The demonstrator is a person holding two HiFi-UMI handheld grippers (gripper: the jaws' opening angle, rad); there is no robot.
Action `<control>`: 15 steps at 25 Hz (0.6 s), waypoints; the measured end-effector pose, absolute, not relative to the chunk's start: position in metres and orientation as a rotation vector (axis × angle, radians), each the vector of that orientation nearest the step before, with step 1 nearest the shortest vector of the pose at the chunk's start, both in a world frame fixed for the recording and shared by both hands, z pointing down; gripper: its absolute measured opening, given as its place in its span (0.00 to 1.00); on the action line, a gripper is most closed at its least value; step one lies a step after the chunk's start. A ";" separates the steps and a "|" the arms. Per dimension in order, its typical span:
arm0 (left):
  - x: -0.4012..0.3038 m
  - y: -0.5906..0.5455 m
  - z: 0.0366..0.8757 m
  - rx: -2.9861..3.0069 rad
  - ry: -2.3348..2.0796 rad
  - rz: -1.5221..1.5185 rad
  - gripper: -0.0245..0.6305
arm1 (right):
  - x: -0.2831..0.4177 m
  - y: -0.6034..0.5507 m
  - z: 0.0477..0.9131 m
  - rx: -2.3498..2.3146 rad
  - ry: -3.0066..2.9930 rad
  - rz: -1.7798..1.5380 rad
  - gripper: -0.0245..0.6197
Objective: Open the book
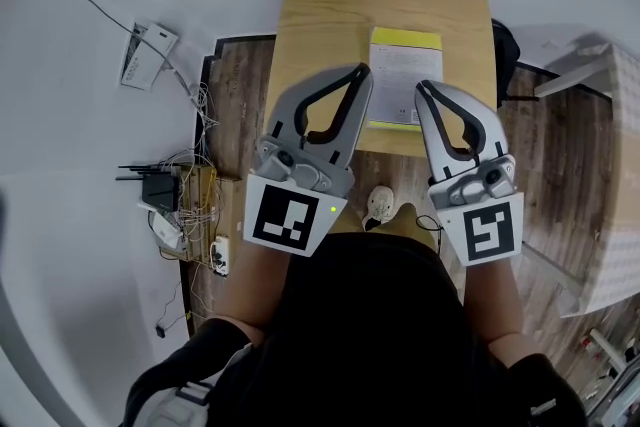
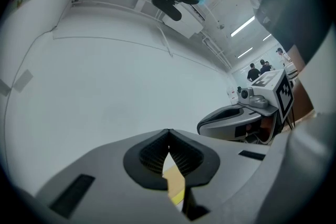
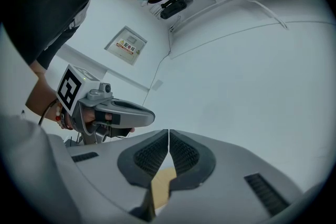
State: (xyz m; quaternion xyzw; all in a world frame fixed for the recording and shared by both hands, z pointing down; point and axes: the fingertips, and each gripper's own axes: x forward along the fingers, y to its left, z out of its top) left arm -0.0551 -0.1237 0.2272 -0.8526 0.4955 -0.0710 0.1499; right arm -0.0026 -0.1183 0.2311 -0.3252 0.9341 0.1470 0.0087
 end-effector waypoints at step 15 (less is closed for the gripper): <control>-0.064 -0.154 0.251 -2.539 1.325 -0.218 0.04 | -0.041 -0.153 0.304 -1.074 3.138 0.363 0.09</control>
